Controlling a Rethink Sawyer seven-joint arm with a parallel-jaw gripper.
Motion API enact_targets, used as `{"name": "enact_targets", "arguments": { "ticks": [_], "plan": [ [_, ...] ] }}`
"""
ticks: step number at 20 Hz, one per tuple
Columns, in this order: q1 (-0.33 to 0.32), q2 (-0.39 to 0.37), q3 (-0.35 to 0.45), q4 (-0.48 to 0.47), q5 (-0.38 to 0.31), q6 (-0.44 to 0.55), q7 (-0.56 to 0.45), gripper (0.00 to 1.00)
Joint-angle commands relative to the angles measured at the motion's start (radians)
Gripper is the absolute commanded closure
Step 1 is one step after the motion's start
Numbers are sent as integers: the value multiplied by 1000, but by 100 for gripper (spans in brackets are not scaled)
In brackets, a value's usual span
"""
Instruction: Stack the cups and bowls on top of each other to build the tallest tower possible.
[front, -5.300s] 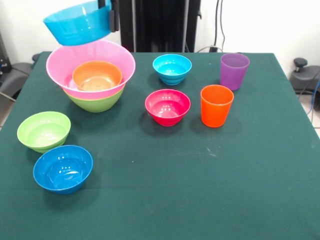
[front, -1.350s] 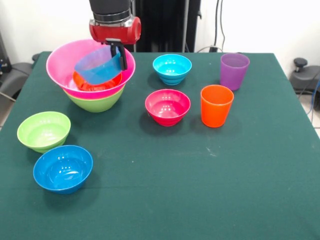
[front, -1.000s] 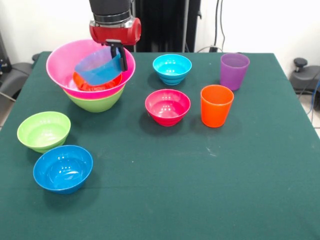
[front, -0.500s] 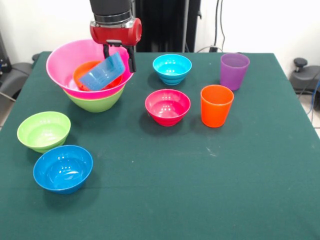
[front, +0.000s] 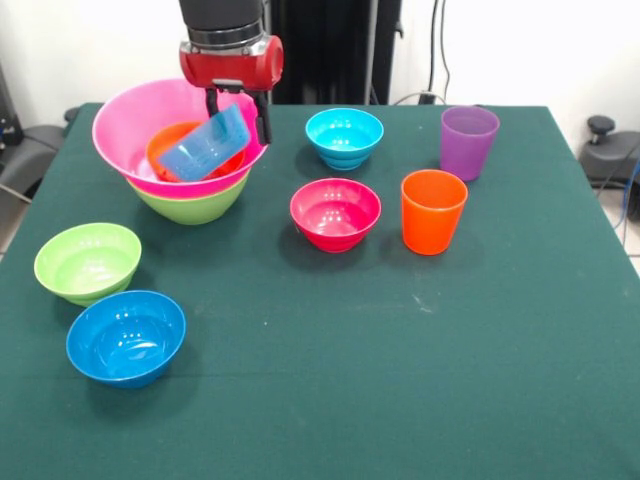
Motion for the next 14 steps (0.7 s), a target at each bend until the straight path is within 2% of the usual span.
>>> {"name": "enact_targets", "arguments": {
  "ticks": [1,8,14],
  "plan": [
    [42,-3,68,-6,-43,32,-5,0],
    [97,-90,90,-61,21,174,-17,0],
    [112,-80,132,-104,67,214,-10,0]
  ]
}}
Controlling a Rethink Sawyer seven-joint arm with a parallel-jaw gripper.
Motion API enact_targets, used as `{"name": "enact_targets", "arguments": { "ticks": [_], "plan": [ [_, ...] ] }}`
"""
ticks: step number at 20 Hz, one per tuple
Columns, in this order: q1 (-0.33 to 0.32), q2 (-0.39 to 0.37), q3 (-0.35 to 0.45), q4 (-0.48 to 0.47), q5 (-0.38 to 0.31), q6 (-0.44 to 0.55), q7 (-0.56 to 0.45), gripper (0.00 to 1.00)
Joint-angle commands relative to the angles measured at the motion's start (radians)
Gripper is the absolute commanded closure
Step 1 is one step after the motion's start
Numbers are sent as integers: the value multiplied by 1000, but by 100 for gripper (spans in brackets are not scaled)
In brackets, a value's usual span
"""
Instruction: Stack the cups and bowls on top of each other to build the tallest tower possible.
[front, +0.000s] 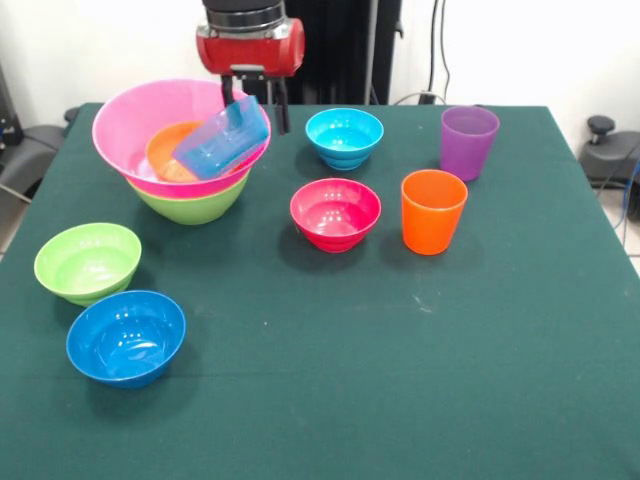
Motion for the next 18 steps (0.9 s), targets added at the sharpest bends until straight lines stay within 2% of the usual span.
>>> {"name": "enact_targets", "arguments": {
  "ticks": [1,6,12,13,18],
  "plan": [
    [62,-8,116,-103,55,151,-6,0],
    [55,-4,130,-111,69,172,-11,0],
    [48,22,134,-132,38,150,-34,0],
    [48,23,136,-135,25,140,-36,100],
    [82,3,101,-139,-3,103,1,100]
  ]
}}
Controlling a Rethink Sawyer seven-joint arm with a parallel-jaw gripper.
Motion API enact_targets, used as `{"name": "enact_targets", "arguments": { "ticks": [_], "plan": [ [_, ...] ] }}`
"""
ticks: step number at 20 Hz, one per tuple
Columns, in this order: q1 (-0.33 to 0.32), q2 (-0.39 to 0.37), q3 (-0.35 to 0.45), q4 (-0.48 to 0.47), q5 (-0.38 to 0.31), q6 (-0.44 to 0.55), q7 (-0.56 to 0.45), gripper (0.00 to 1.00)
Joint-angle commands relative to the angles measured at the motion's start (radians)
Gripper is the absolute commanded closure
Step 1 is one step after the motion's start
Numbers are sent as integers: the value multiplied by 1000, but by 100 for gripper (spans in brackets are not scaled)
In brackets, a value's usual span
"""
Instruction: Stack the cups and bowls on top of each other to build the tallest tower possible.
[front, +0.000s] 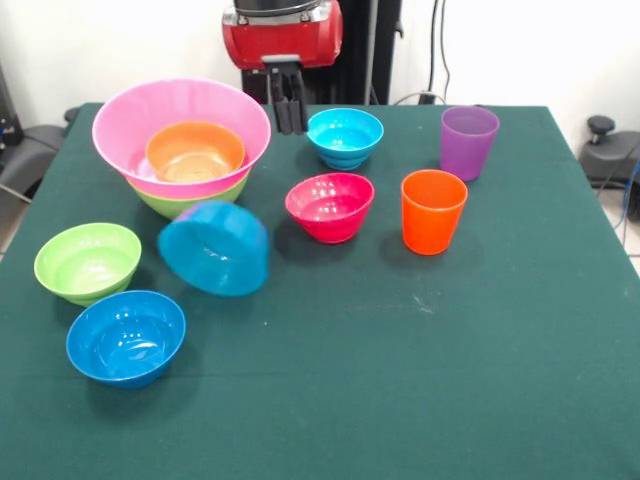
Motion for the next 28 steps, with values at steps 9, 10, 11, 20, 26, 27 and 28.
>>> {"name": "enact_targets", "arguments": {
  "ticks": [9,10,11,20,26,27,28],
  "plan": [
    [91,49,3,-88,-46,31,18,100],
    [94,52,3,-92,-41,32,22,100],
    [100,53,2,-97,-37,38,25,100],
    [177,123,-19,-207,-26,41,57,100],
    [241,190,-52,-277,-42,36,67,100],
    [258,192,-70,-287,-40,47,73,0],
    [263,194,-75,-294,-43,53,72,0]
  ]
}}
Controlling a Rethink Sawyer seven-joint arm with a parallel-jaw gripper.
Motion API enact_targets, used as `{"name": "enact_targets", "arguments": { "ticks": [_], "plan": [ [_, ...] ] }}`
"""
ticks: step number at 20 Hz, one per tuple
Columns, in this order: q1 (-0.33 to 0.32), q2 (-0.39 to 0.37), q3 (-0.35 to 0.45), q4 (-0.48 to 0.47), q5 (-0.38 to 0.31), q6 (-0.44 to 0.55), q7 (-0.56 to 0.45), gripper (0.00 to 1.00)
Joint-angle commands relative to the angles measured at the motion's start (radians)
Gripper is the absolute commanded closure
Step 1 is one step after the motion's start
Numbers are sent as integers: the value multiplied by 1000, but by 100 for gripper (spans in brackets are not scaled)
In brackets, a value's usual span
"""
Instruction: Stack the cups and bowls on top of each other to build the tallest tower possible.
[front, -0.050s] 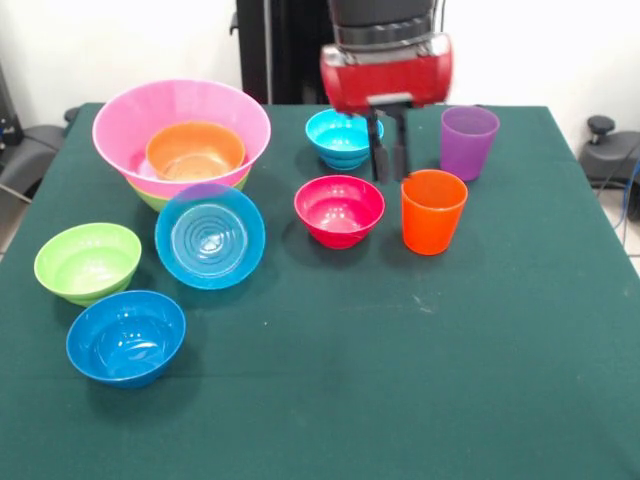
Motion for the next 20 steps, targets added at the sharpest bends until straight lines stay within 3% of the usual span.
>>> {"name": "enact_targets", "arguments": {
  "ticks": [1,13,20],
  "plan": [
    [72,99,-68,-103,-44,58,71,0],
    [99,147,-103,-143,-36,24,67,0],
    [98,106,-110,-110,-20,39,71,0]
  ]
}}
